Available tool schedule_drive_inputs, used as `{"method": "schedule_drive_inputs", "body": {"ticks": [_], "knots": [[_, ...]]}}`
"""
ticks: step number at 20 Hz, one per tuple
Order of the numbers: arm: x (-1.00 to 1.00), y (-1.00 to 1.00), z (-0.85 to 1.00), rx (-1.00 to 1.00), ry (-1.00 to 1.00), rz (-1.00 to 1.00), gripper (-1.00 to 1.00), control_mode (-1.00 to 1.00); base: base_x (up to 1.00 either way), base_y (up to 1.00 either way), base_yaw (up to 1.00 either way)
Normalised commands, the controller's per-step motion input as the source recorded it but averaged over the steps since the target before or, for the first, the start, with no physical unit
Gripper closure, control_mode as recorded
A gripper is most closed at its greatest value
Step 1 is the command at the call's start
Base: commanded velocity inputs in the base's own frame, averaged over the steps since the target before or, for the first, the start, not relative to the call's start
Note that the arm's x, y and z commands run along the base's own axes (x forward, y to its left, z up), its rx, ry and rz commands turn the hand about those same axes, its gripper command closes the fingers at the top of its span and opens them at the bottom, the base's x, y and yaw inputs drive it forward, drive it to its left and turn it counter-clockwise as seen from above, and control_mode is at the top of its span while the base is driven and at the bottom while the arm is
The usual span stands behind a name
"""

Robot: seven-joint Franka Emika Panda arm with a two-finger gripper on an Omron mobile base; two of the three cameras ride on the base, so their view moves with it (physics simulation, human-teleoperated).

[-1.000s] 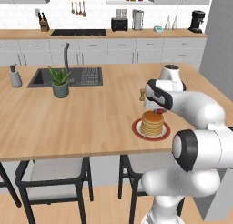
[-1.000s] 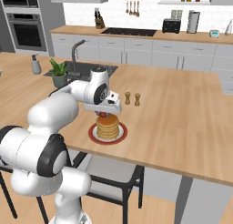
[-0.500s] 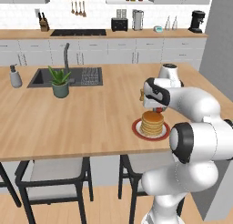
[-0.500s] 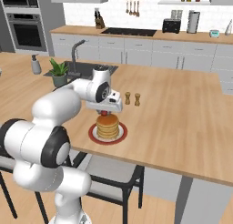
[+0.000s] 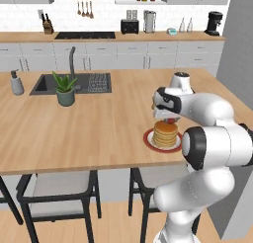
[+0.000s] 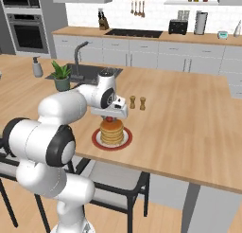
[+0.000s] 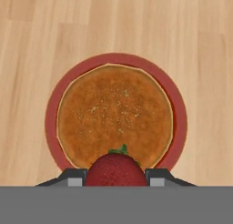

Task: Take the strawberry from the fridge and place it on top of the pancake, located on the dining counter.

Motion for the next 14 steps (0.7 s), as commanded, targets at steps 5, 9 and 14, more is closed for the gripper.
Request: {"method": "schedule_drive_inputs", "body": {"ticks": [5, 9, 14], "knots": [[0.13, 0.0, -0.17, 0.0, 0.0, 0.0, 1.0, -1.0, 0.0, 0.0, 0.0], [0.13, 0.0, -0.22, 0.0, 0.0, 0.0, 1.0, -1.0, 0.0, 0.0, 0.0], [0.07, 0.0, -0.1, 0.0, 0.0, 0.0, 1.0, -1.0, 0.0, 0.0, 0.0]]}}
